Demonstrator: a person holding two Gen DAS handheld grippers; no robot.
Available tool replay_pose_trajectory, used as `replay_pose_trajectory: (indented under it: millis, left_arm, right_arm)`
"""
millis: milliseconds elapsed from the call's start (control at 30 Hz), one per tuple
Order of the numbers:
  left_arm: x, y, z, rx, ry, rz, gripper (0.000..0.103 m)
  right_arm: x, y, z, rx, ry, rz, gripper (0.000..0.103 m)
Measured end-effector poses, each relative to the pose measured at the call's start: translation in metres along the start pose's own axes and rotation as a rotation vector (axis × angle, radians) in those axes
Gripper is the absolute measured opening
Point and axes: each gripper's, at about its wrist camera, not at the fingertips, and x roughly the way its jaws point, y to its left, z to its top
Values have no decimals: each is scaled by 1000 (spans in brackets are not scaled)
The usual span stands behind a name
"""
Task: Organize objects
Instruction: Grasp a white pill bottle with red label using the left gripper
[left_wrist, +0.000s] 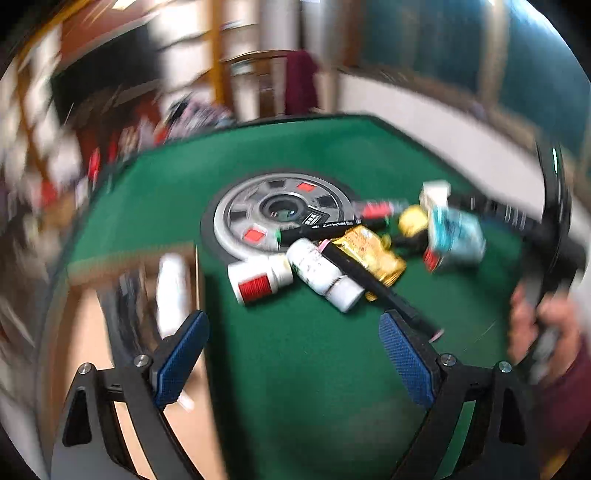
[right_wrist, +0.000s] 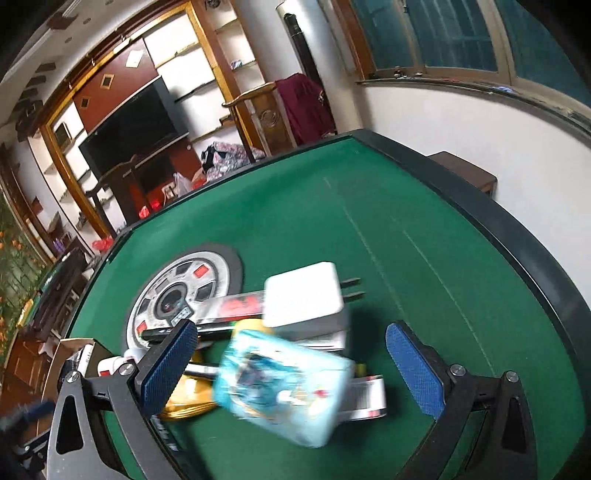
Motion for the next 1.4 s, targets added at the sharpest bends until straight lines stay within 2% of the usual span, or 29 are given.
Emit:
replay_pose_trajectory:
  millis: [67, 167, 233, 300, 433, 467, 533, 567, 600, 633, 700, 833, 933, 1133, 1233, 1400]
  left_arm:
    - [13, -11, 9, 160, 38, 41, 93]
    - [39, -12, 22, 300, 81, 85, 92]
    - [58, -9, 28, 338, 120, 99, 85]
    - [81, 0, 33, 353, 178, 75, 81]
    - [112, 2, 34, 378, 242, 62, 79]
    - [120, 3, 32, 377, 268, 53, 80]
    - [122, 7, 32, 342, 270, 21, 79]
    - [122, 9, 32, 321, 273, 7, 74]
    - [121, 10, 31, 300, 281, -18, 61]
    - [120, 11, 30, 290, 286, -34, 42]
    - [117, 9, 26, 265, 301, -63, 33]
    - [109, 3, 17, 239, 303, -92, 33]
    - [107, 0, 16, 223, 287, -67, 33]
    - [101, -1, 14, 115, 256, -27, 33]
    - [78, -1, 7, 56, 201, 1, 33]
    - [7, -5, -11, -40, 46, -12, 34]
  right_arm:
    - [6, -10, 3, 51, 36, 41, 103]
    - [5, -12, 4, 81, 55, 82, 103]
    - [4, -9, 4, 79, 56, 105, 103]
    - [4, -5, 3, 68, 51, 108, 103]
    - [10, -3, 1, 68, 71, 116, 103]
    - [12, -3, 1, 68, 80, 118, 103]
    - [14, 1, 0, 65, 86, 122, 103]
    - [15, 2, 0, 59, 87, 120, 103]
    - [16, 4, -1, 52, 89, 119, 103]
    - [16, 5, -1, 46, 91, 120, 103]
    - [18, 8, -4, 32, 98, 122, 103]
    - [19, 16, -4, 10, 98, 119, 103]
    - [20, 18, -5, 1, 100, 121, 103]
    - [19, 20, -8, -22, 94, 123, 103]
    - [20, 22, -9, -29, 102, 153, 103]
    - [18, 38, -16, -94, 111, 209, 103]
